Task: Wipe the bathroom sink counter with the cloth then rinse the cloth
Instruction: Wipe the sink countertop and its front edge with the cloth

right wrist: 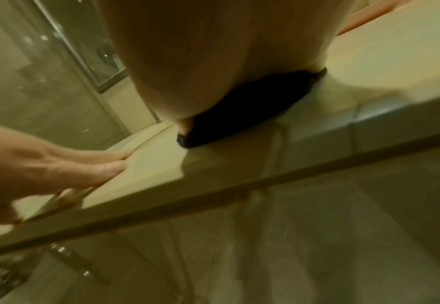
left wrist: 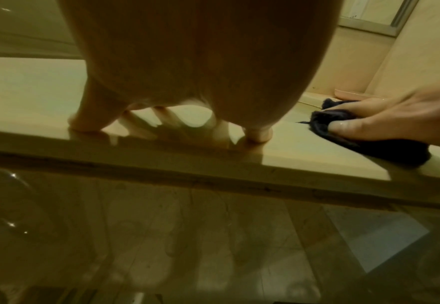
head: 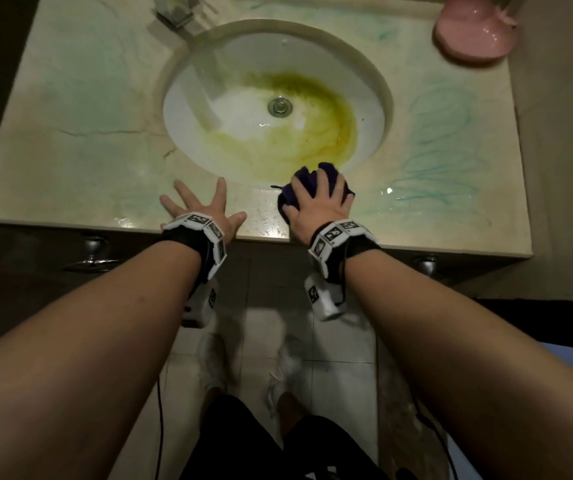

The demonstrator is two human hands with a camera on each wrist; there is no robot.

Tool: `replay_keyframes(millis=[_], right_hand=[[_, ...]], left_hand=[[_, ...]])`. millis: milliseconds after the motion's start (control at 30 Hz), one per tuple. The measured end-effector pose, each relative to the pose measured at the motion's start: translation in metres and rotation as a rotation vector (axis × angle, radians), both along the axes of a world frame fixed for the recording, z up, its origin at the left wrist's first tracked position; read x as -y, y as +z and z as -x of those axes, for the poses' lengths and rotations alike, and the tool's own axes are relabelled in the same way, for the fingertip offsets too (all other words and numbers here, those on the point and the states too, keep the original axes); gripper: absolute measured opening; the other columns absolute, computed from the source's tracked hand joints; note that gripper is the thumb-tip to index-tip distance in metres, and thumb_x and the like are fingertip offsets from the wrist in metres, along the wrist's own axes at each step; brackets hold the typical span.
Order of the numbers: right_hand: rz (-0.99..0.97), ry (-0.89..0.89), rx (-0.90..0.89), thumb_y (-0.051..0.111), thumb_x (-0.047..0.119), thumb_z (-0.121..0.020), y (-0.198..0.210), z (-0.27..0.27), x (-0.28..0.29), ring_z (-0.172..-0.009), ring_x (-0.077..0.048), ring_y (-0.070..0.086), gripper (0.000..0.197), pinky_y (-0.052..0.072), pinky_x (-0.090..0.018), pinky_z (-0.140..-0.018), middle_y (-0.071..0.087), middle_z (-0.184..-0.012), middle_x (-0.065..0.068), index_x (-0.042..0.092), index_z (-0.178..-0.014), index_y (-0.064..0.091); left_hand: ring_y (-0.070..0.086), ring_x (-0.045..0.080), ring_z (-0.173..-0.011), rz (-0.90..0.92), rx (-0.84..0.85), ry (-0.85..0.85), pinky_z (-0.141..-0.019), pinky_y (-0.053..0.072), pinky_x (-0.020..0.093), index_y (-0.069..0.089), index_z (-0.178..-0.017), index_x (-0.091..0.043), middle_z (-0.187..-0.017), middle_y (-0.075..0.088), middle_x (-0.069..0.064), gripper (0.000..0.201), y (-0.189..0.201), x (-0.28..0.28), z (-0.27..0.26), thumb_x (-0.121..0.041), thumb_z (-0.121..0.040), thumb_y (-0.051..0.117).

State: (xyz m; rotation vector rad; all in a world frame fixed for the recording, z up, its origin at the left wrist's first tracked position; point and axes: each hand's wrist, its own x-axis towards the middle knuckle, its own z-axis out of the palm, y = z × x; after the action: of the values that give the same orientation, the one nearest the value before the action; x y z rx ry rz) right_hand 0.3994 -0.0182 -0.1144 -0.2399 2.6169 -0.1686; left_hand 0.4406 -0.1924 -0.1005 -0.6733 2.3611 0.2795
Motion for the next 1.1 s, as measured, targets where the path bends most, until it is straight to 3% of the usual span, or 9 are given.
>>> replay_keyframes(millis=[167,267,433,767,933,1100], right_hand=[[0.006,0.240,-0.034,0.036,0.055,-0.093,-0.001,-0.030,-0.027,-0.145,-0.034,-0.010,0.060,-0.001,-0.054,-0.116,-0.005,-0.160,0.000,0.044,-0.147,0.013],[0.028,0.169,-0.054,0.037,0.055,-0.092,0.000,-0.015,-0.045,-0.145,-0.033,-0.007,0.059,0.001,-0.054,-0.116,-0.001,-0.160,0.001,0.044,-0.147,0.016],[0.024,0.018,-0.028,0.035,0.052,-0.094,-0.001,-0.005,-0.018,-0.144,-0.036,-0.013,0.059,-0.003,-0.057,-0.116,-0.004,-0.160,-0.002,0.042,-0.148,0.013],[0.017,0.055,-0.067,0.035,0.053,-0.094,-0.007,-0.008,-0.015,-0.144,-0.037,-0.011,0.060,-0.001,-0.057,-0.116,-0.004,-0.160,-0.004,0.041,-0.148,0.012],[-0.006,0.019,-0.045,0.034,0.067,-0.087,-0.004,-0.007,-0.010,-0.144,-0.036,-0.013,0.069,-0.002,-0.056,-0.116,-0.005,-0.160,-0.002,0.043,-0.148,0.011],[0.018,0.037,-0.059,0.040,0.058,-0.090,0.002,-0.019,-0.006,-0.145,-0.037,-0.010,0.064,0.000,-0.056,-0.116,-0.002,-0.160,-0.002,0.042,-0.148,0.016]], left_hand=[[-0.016,0.054,-0.137,0.013,-0.003,0.005,-0.104,0.014,0.072,-0.010,-0.146,-0.047,-0.152,-0.028,0.021,0.077,0.000,-0.001,0.000,-0.069,-0.087,0.035],[-0.016,0.055,-0.137,0.008,-0.010,0.004,-0.104,0.013,0.073,-0.010,-0.146,-0.046,-0.152,-0.028,0.021,0.077,0.001,-0.001,-0.001,-0.069,-0.088,0.035],[-0.018,0.053,-0.137,-0.008,0.000,0.022,-0.104,0.011,0.072,-0.011,-0.145,-0.047,-0.152,-0.029,0.020,0.077,0.000,-0.002,0.000,-0.069,-0.088,0.034],[-0.022,0.053,-0.136,-0.013,-0.006,0.023,-0.102,0.010,0.073,-0.013,-0.145,-0.047,-0.151,-0.032,0.021,0.074,-0.002,-0.003,0.001,-0.067,-0.090,0.031],[-0.022,0.053,-0.136,-0.033,-0.015,0.039,-0.101,0.011,0.074,-0.011,-0.145,-0.047,-0.151,-0.031,0.020,0.075,-0.001,-0.004,0.003,-0.067,-0.089,0.034],[-0.023,0.052,-0.136,-0.068,-0.016,0.051,-0.101,0.011,0.074,-0.010,-0.145,-0.048,-0.150,-0.033,0.020,0.076,0.004,-0.004,0.002,-0.066,-0.089,0.037]])
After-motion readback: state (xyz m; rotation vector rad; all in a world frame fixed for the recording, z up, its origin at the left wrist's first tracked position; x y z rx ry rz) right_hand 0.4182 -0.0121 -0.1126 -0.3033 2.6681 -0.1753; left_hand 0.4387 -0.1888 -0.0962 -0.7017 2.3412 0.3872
